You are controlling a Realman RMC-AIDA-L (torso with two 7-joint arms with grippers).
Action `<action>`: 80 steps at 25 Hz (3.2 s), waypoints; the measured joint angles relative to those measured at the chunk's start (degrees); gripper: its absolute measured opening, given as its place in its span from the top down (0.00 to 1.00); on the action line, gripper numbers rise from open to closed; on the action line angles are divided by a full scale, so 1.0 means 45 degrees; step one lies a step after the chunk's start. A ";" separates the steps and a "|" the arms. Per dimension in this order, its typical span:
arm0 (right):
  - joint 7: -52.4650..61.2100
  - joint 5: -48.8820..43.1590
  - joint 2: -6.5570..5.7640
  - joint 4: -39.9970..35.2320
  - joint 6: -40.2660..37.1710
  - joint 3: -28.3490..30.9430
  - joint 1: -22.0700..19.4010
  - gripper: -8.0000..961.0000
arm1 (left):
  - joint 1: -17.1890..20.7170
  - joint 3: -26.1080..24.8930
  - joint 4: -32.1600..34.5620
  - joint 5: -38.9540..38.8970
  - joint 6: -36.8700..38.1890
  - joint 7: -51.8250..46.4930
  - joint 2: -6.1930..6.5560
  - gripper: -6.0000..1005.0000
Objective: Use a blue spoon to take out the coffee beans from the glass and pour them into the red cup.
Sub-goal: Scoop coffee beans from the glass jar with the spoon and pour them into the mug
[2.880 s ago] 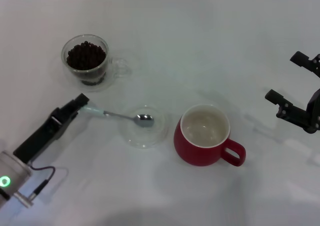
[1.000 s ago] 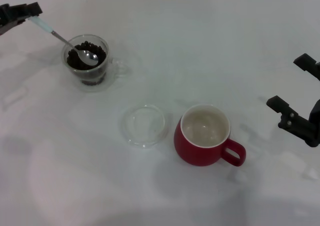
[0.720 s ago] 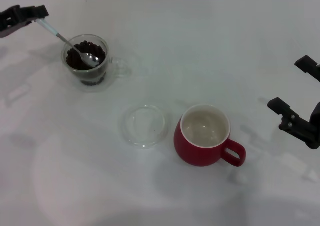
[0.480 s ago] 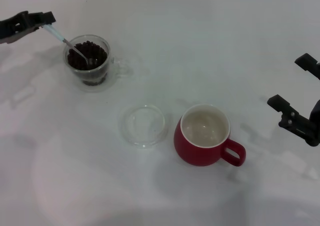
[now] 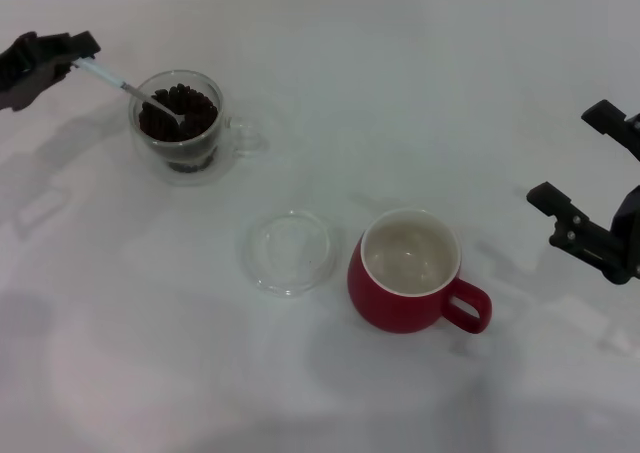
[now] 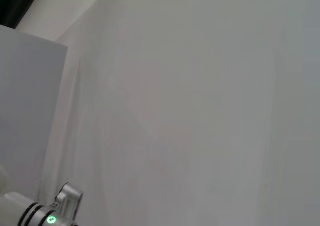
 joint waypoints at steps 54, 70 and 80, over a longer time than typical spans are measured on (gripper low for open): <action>-0.0099 0.0196 0.0019 -0.0328 0.1326 0.0156 0.0343 0.09 | -0.0918 0.0000 0.2399 0.1356 0.3169 -0.0608 -0.0555 0.87; -0.0085 0.0193 0.0020 -0.0332 0.1446 0.0184 0.0281 0.09 | -0.3508 0.0000 0.2044 0.4375 0.1827 0.1865 -0.0834 0.87; -0.0015 0.0324 0.0019 -0.0331 0.1785 0.0320 0.0313 0.09 | -0.4967 0.0021 0.1716 0.5431 0.1832 0.3224 -0.1044 0.87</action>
